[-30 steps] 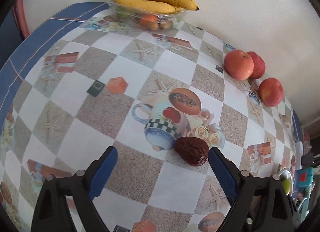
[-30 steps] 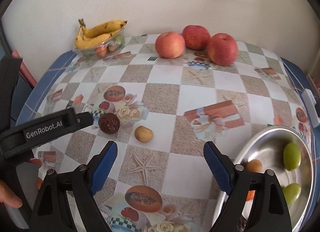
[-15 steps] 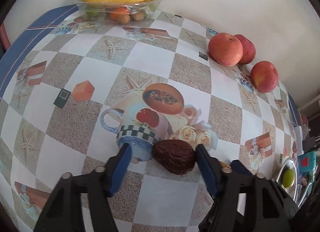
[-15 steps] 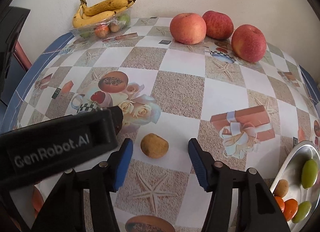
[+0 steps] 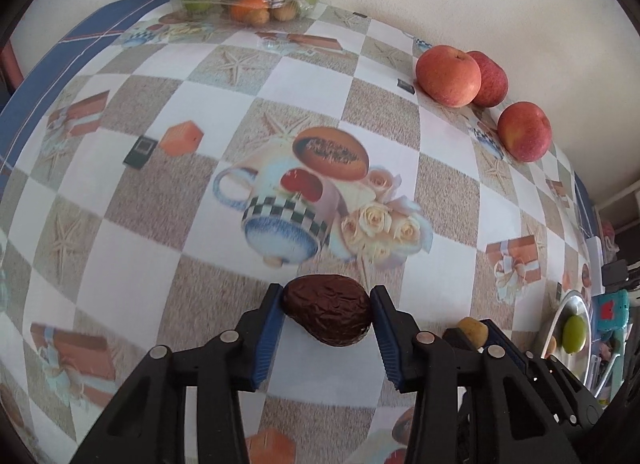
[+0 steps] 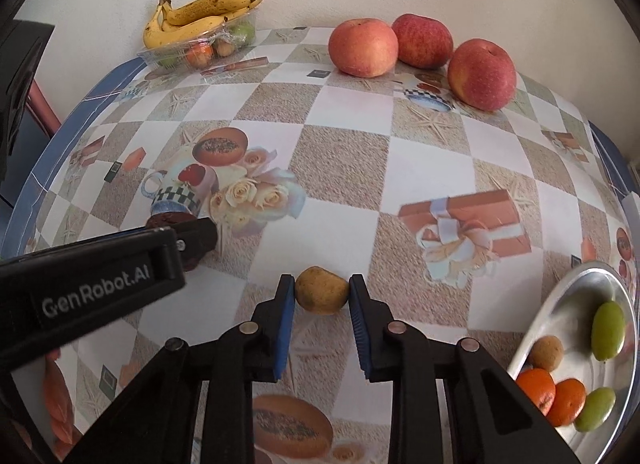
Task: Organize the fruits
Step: 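Grasp another brown date with the left tool while the right tool grasps a small brown fruit, then carry the date and small brown fruit over the steel bowl with both tools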
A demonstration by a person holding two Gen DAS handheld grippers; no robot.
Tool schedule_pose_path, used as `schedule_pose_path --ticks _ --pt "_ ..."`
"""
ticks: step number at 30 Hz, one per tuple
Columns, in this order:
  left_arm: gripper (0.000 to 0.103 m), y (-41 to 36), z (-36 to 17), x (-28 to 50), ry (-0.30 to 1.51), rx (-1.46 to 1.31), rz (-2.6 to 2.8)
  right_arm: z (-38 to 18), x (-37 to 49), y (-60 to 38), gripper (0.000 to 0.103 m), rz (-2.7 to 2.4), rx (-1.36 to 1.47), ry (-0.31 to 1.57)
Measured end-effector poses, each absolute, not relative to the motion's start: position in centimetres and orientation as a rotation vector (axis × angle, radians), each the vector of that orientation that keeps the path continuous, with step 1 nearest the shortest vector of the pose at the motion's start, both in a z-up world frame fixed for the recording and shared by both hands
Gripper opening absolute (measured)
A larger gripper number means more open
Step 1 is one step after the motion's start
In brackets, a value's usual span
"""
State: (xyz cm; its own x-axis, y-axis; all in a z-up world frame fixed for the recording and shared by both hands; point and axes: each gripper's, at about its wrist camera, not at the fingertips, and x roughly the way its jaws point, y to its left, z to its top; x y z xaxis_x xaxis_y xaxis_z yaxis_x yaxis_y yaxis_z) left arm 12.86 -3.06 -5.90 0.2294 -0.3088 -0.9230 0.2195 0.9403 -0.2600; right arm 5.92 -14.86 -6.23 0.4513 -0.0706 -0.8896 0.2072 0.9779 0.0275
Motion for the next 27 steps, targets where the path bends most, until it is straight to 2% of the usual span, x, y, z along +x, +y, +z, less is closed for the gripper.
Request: schedule_pose_path --ticks 9,27 --pt "0.047 -2.4 -5.5 9.4 1.336 -0.089 -0.348 -4.7 2.5 -15.5 0.028 -0.199 0.196 1.104" --pt "0.047 -3.5 -3.6 4.8 1.315 -0.069 -0.376 -0.3 -3.7 -16.3 0.028 -0.229 0.218 1.029"
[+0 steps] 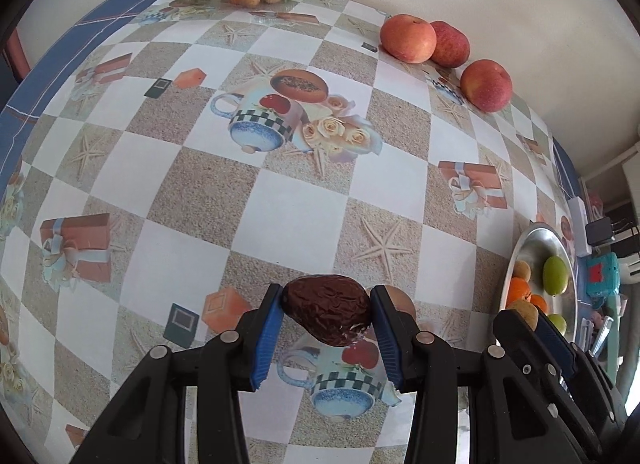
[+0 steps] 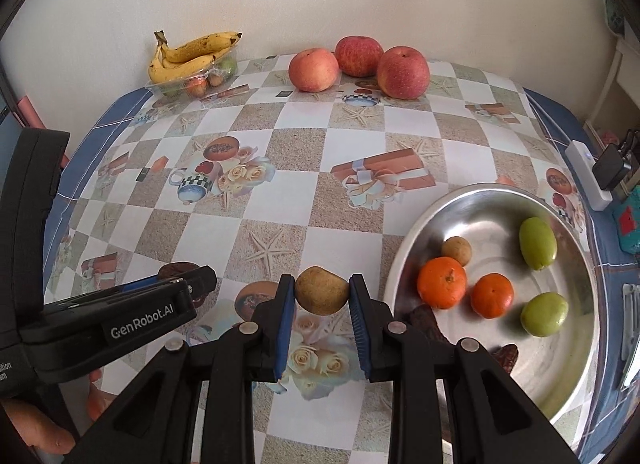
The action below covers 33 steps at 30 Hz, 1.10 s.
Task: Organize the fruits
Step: 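Carry the date and small brown fruit over the steel bowl with both tools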
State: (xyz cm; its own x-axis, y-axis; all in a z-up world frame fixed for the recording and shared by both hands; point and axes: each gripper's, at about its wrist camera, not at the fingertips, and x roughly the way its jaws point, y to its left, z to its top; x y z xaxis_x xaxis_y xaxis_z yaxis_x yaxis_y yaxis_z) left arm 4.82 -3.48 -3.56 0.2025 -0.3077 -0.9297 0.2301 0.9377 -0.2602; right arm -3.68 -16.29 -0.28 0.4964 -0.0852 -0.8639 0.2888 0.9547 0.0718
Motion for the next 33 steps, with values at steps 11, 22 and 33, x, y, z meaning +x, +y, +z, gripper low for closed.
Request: schedule_pose_path --ticks 11,22,33 --pt "0.047 -6.7 -2.5 3.5 1.257 -0.021 -0.466 -0.3 -4.5 -19.0 0.028 -0.297 0.223 1.015" --pt "0.047 -11.6 -0.4 -0.2 1.155 0.094 -0.650 0.0 -7.7 -25.9 0.029 -0.500 0.376 0.988" --pt "0.047 -15.2 0.8 -3.6 1.083 0.162 -0.811 0.0 -10.3 -29.5 0.029 -0.578 0.465 0.960"
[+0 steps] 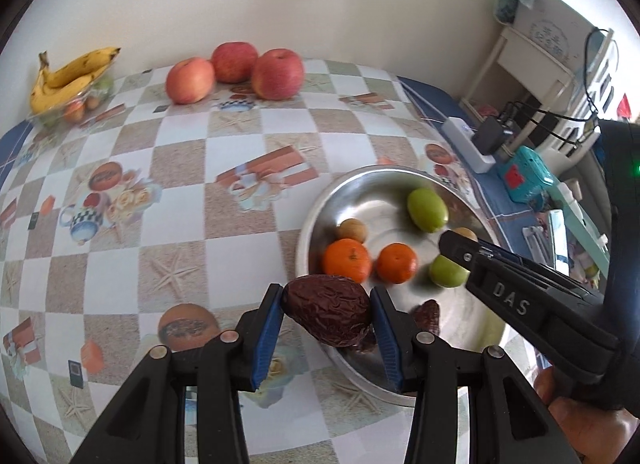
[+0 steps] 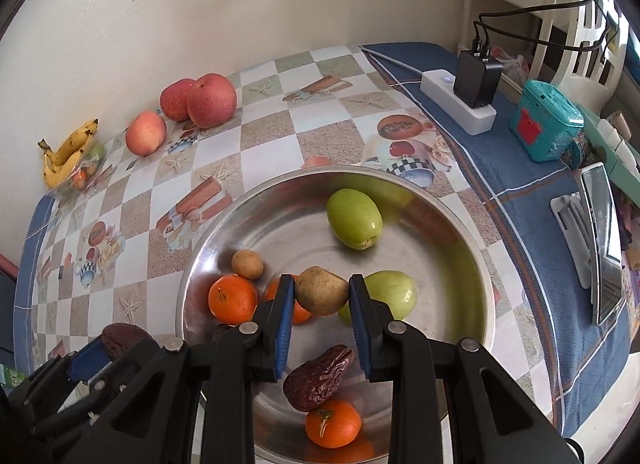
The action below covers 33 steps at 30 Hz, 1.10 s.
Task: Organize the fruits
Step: 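Carry the date and small brown fruit over the steel bowl with both tools, then open both tools over the bowl to drop the date and small fruit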
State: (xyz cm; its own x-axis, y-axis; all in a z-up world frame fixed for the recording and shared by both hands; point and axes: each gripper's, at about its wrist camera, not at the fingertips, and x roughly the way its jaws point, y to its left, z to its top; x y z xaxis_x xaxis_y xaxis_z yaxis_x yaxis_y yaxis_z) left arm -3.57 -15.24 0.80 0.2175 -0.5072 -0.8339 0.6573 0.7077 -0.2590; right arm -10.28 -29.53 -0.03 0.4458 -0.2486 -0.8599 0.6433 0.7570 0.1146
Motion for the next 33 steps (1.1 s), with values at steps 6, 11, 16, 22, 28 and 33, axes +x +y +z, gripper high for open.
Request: schedule_pose_path --ticks 6,11,16,22,28,33 --pt "0.047 -16.3 0.7 -4.2 1.078 0.157 -0.841 0.3 -10.5 -29.6 0.029 -0.574 0.452 0.949" --pt "0.047 -16.6 0.5 -4.3 1.080 0.150 -0.850 0.0 -10.6 -29.7 0.029 -0.567 0.453 0.958" --pt "0.049 -16.7 0.5 -4.4 1.074 0.146 -0.868 0.1 -10.6 -29.6 0.029 -0.551 0.457 0.954" --pt "0.057 -16.6 0.2 -4.3 1.086 0.148 -0.863 0.1 -10.4 -29.5 0.042 -0.537 0.461 0.950" --pt "0.065 -15.8 -0.9 -3.2 1.122 0.184 -0.740 0.0 -10.3 -29.4 0.043 -0.538 0.457 0.959" --pt "0.072 -12.7 -2.4 -0.4 1.167 0.172 -0.519 -0.7 -10.0 -29.3 0.050 -0.537 0.456 1.002"
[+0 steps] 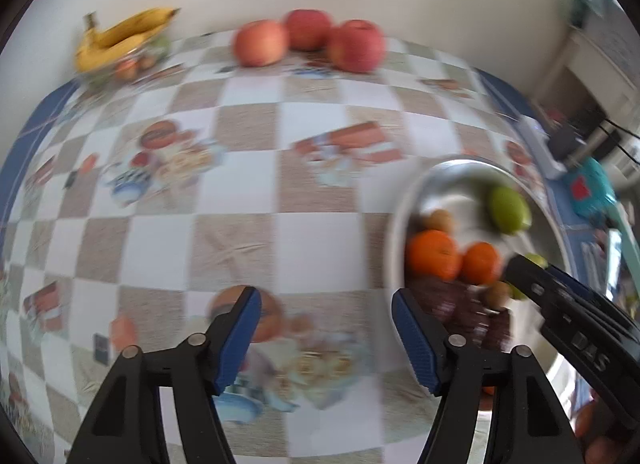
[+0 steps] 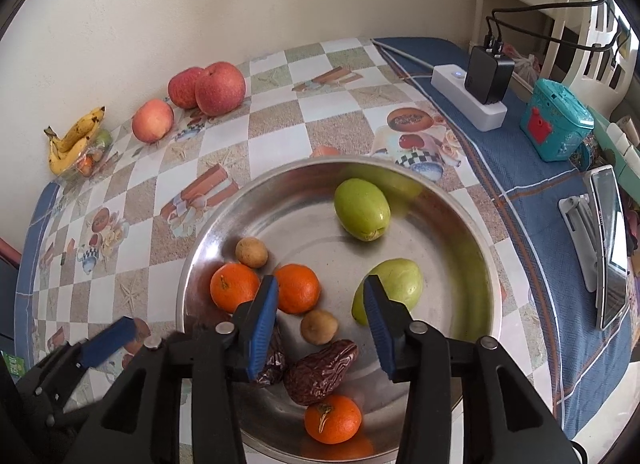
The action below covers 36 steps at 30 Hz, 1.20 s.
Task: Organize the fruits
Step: 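Open both tools over the bowl to drop the date and small fruit, then withdraw both open tools from the bowl back over the table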
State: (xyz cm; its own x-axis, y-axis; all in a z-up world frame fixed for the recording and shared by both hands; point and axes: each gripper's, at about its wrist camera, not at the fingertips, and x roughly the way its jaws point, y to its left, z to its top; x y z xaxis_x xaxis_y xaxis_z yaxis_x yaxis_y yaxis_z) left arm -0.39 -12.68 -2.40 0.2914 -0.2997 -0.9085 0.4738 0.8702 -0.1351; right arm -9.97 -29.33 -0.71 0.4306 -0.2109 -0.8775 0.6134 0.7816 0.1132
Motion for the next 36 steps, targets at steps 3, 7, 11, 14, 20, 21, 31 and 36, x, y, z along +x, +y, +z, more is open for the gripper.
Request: schedule_pose_path --ticks 3,7,11,14,20,21,31,36 --pt "0.079 -10.2 -3.4 1.4 1.205 0.127 -0.413 -1.1 -9.6 -28.9 0.052 -0.524 0.442 1.028" --pt "0.101 -7.8 -3.7 2.5 1.179 0.149 -0.299 -1.2 -9.1 -27.8 0.055 -0.503 0.412 1.047" --pt "0.103 -6.4 -3.5 2.9 1.153 0.200 -0.245 -1.3 -8.7 -26.6 0.073 -0.483 0.374 1.062" --pt "0.103 -5.7 -3.4 2.9 1.147 0.227 -0.229 -1.3 -8.6 -25.7 0.082 -0.479 0.348 1.070" --pt "0.103 -4.6 -3.0 2.3 1.157 0.230 -0.238 -1.1 -8.7 -24.1 0.087 -0.456 0.313 1.061" --pt "0.103 -4.3 -2.9 2.1 1.161 0.228 -0.240 -1.0 -8.7 -23.8 0.087 -0.454 0.302 1.060" --pt "0.103 -2.4 -1.2 0.6 1.134 0.333 -0.151 -0.5 -9.8 -21.5 0.088 -0.444 0.248 1.056" --pt "0.103 -2.2 -0.3 -0.6 1.102 0.382 -0.109 0.1 -10.4 -20.7 0.088 -0.442 0.239 1.034"
